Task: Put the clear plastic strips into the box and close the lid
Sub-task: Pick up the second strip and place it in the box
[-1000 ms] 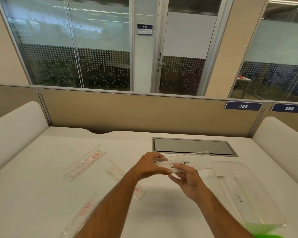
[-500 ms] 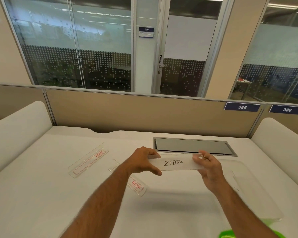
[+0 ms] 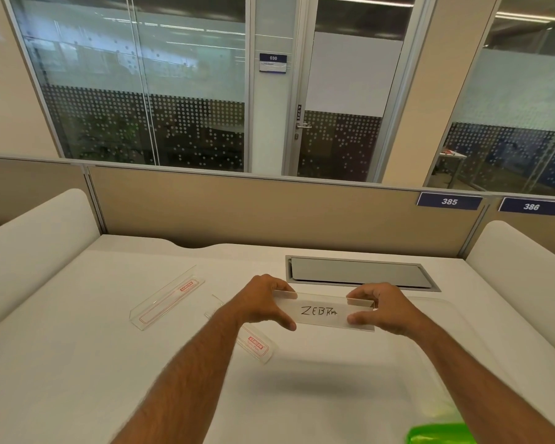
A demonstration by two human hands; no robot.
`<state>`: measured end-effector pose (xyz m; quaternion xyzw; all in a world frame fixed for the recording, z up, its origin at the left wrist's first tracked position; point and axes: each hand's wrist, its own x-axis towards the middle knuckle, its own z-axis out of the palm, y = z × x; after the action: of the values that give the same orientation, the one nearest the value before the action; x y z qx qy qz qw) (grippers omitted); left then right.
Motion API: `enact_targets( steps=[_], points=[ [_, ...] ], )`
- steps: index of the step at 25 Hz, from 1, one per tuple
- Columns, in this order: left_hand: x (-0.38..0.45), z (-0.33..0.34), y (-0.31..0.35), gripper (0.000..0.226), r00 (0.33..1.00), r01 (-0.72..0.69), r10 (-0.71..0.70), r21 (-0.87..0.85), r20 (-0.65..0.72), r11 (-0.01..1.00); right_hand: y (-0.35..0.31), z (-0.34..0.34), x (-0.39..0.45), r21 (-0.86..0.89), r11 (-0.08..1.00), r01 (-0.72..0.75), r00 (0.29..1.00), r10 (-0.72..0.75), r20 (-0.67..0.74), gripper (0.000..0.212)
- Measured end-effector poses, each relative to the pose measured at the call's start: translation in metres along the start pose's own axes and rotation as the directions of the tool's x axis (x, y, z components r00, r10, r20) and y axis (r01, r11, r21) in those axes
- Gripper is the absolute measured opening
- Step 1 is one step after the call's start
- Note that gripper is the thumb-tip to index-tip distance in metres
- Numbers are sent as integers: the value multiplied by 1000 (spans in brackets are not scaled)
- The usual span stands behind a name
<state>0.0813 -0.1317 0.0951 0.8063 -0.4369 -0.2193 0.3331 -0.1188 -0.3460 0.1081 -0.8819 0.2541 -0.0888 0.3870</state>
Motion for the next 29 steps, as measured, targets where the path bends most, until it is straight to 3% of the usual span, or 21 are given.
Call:
enact_targets(
  steps=[5,12,17,20,24,29],
  points=[
    [-1,2,-1,70,1000,10,-10,8,-1,1000,-9,5,2,-193,981,15,997,-1,74,42],
    [1,24,5,69,999,-28,26,41,41,999,-25,25,11,-529,834,161,971,-38,236,74],
    [8,38,15,71,995,-62,58,52,76,997,-22,37,9,-591,791,160,966,-1,259,77],
    [13,52,21,87,997,-69,69,15,16,997,-14,27,5,-611,785,97,987,5,162,74],
    [23,81,25,103,992,4,-4,2,-128,1000,4,1,0,-556,823,-118,993,82,-89,76],
    [31,123,3,100,992,96,-77,192,-102,977,38,-47,-9,-406,818,-408,874,221,-434,66]
  ],
)
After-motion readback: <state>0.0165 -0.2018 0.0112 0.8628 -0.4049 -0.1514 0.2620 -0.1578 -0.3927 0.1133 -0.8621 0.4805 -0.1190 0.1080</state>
